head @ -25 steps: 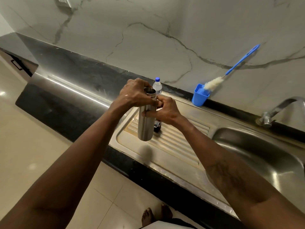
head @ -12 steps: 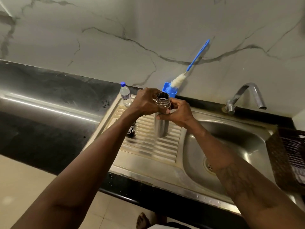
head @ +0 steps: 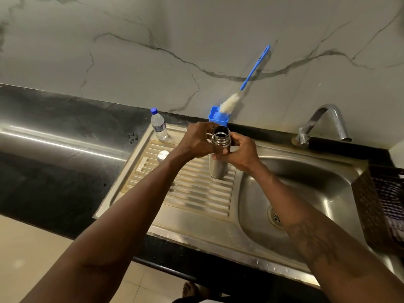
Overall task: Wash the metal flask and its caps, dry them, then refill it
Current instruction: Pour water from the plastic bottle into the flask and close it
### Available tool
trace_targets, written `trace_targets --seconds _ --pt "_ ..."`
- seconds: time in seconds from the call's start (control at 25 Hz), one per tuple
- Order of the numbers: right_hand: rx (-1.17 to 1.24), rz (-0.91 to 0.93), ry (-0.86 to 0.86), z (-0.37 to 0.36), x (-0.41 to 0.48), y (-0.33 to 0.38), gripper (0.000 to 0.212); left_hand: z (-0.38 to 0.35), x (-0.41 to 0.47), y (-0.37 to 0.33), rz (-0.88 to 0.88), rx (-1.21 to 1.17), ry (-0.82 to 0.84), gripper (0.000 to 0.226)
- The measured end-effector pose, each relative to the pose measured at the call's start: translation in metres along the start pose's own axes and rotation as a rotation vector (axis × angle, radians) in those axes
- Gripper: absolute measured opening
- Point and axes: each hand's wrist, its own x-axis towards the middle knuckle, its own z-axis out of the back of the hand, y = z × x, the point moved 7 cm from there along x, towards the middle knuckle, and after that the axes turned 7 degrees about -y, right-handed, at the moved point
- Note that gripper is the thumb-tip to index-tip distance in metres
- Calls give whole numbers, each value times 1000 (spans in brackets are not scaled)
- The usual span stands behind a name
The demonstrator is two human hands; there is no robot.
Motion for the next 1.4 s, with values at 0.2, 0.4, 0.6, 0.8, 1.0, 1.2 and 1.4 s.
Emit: trace_targets --seconds 0.2,0.4,0.6,0.8,1.0,1.2,1.4 --pt "-84 -34 78 -4 3 -5 88 -3 1 9 22 -31 14 71" --pt "-157 -3 8 10 3 11 116 7 -10 17 102 -137 37 82" --pt "-300 353 -114 1 12 95 92 57 -18 60 155 -221 -278 45" --pt "-345 424 -114 -58 29 136 73 119 -20 136 323 -3 -684 50" --pt "-394 341 -74 -125 51 128 71 130 -1 181 374 32 -571 82" --pt "-379 142 -73 -169 85 100 66 108 24 224 416 -64 -369 92" --pt "-331 1 -91 -200 117 75 58 98 36 255 390 -93 -305 69"
